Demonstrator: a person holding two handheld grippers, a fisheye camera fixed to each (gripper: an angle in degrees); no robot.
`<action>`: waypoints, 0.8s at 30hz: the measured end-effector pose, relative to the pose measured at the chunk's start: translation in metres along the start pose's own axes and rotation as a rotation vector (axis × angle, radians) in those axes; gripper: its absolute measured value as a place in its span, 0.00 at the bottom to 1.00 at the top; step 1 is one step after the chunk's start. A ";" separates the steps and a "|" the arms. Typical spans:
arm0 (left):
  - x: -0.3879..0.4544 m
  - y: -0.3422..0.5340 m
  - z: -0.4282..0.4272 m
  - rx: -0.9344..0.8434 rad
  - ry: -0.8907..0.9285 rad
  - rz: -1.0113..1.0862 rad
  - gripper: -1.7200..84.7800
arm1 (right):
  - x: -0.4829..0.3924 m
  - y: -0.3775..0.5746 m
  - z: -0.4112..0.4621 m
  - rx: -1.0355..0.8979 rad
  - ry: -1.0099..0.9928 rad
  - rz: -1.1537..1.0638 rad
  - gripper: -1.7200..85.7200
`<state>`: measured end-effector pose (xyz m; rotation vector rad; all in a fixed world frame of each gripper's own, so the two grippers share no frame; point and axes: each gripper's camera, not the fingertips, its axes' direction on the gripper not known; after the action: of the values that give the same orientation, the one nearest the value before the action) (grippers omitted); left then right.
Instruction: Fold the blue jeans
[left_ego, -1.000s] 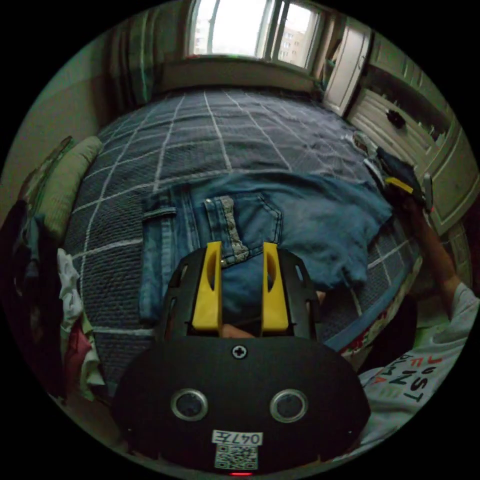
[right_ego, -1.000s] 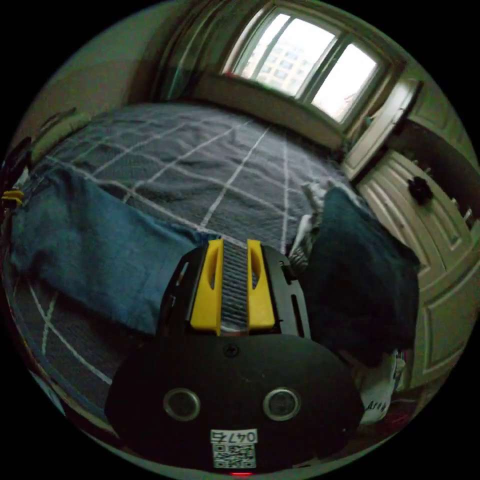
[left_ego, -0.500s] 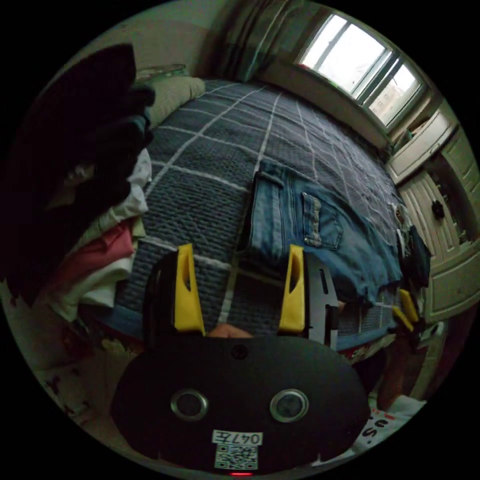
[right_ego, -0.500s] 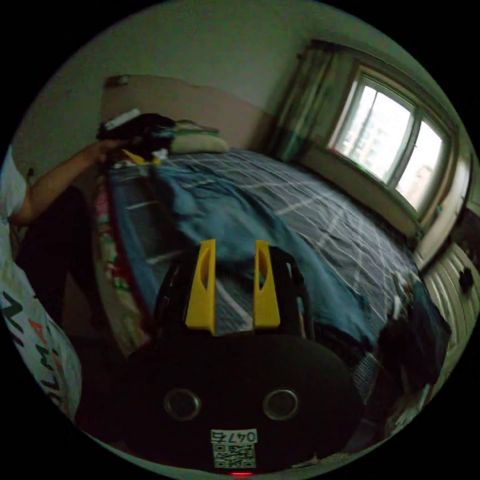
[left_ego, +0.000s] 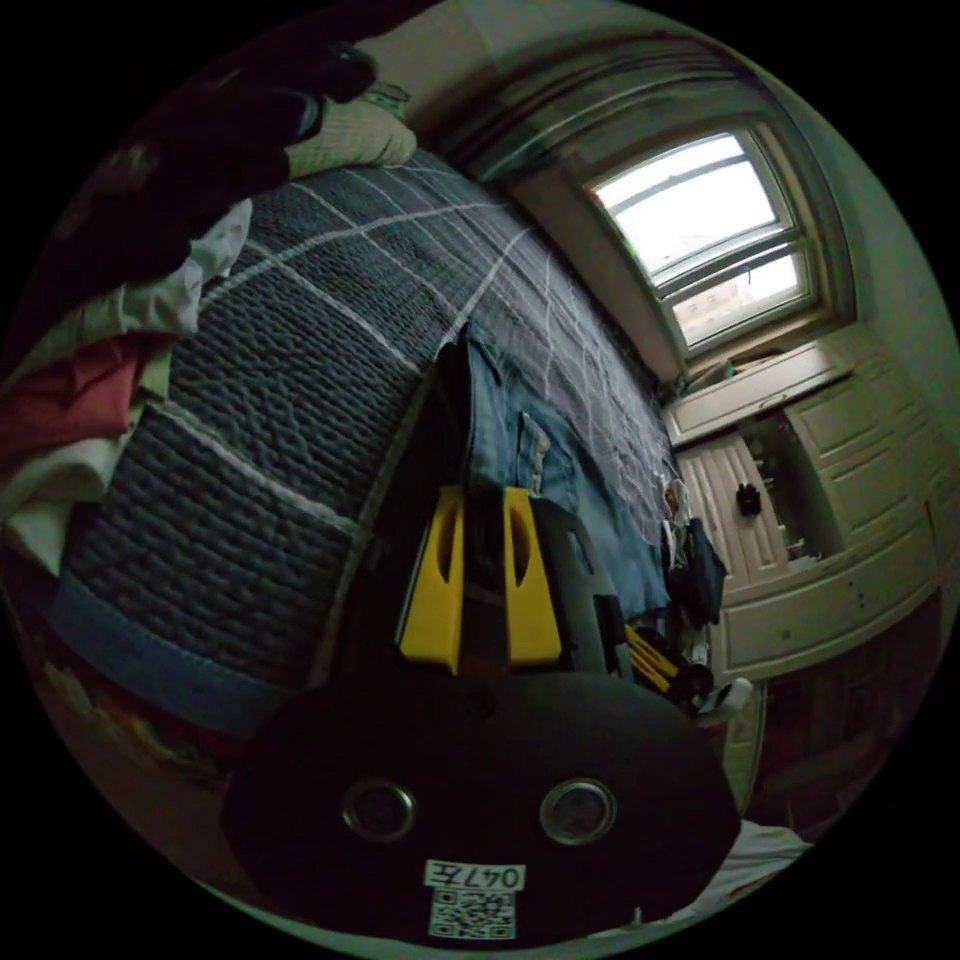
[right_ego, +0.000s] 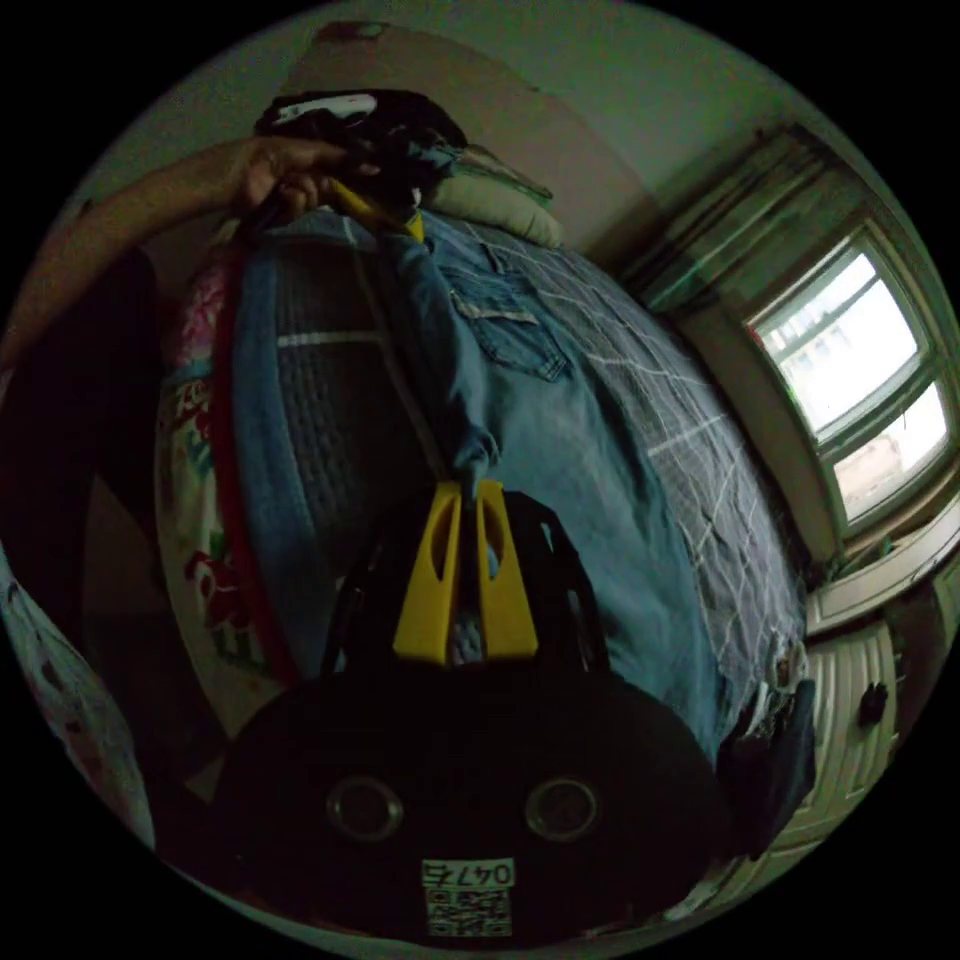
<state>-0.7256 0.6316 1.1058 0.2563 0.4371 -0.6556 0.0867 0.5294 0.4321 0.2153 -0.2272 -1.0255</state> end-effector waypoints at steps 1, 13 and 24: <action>0.008 0.005 -0.006 0.020 -0.024 0.020 0.09 | -0.001 0.001 -0.008 0.010 -0.006 0.027 0.02; 0.071 0.076 -0.056 0.118 -0.318 0.042 0.09 | -0.043 0.060 -0.064 0.055 -0.201 0.002 0.03; 0.199 0.071 -0.049 0.374 -0.627 0.095 0.12 | 0.119 0.351 -0.127 0.275 0.190 0.847 0.13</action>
<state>-0.5550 0.5989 0.9759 0.4033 -0.3018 -0.6834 0.4694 0.6113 0.4197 0.4180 -0.2526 -0.1281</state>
